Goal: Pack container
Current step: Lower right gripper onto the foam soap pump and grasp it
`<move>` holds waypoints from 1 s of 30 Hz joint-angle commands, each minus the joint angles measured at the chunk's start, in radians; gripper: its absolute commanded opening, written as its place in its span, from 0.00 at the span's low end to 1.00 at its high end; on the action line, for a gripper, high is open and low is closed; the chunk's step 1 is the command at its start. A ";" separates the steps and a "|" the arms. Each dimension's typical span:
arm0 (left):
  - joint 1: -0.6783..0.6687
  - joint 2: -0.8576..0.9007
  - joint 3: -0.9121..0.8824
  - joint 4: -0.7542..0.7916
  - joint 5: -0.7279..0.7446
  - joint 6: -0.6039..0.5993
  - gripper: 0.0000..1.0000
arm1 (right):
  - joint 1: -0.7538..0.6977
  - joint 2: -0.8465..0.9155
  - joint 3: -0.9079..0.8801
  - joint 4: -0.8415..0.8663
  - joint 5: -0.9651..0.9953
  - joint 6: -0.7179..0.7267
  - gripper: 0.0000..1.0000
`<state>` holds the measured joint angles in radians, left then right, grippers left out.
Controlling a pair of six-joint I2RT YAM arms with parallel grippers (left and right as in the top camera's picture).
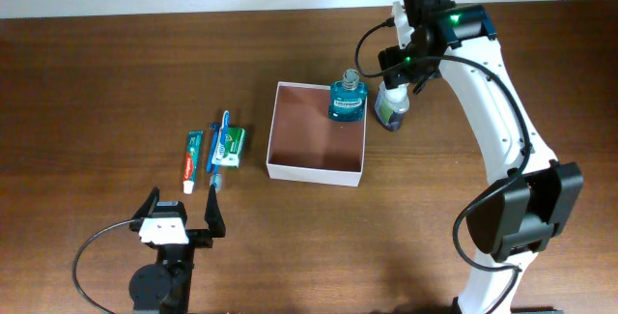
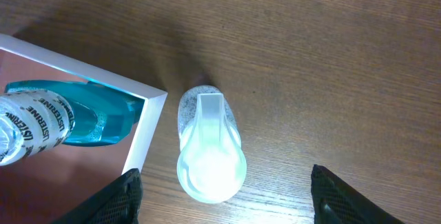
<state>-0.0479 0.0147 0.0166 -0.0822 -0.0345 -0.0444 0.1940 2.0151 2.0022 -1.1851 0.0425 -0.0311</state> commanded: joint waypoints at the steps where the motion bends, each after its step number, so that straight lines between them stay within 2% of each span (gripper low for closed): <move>1: 0.005 -0.007 -0.008 0.002 -0.007 0.019 0.99 | -0.005 0.011 -0.009 0.007 -0.009 -0.006 0.71; 5: 0.005 -0.007 -0.008 0.002 -0.007 0.019 0.99 | -0.005 0.033 -0.012 0.006 -0.009 -0.006 0.70; 16: 0.005 -0.007 -0.008 0.002 -0.007 0.019 0.99 | -0.006 0.074 -0.019 0.011 -0.008 -0.006 0.50; 30: 0.005 -0.007 -0.008 0.002 -0.007 0.019 0.99 | -0.006 0.077 -0.029 0.056 -0.006 -0.006 0.50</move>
<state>-0.0479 0.0147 0.0166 -0.0826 -0.0345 -0.0444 0.1940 2.0918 1.9888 -1.1355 0.0387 -0.0345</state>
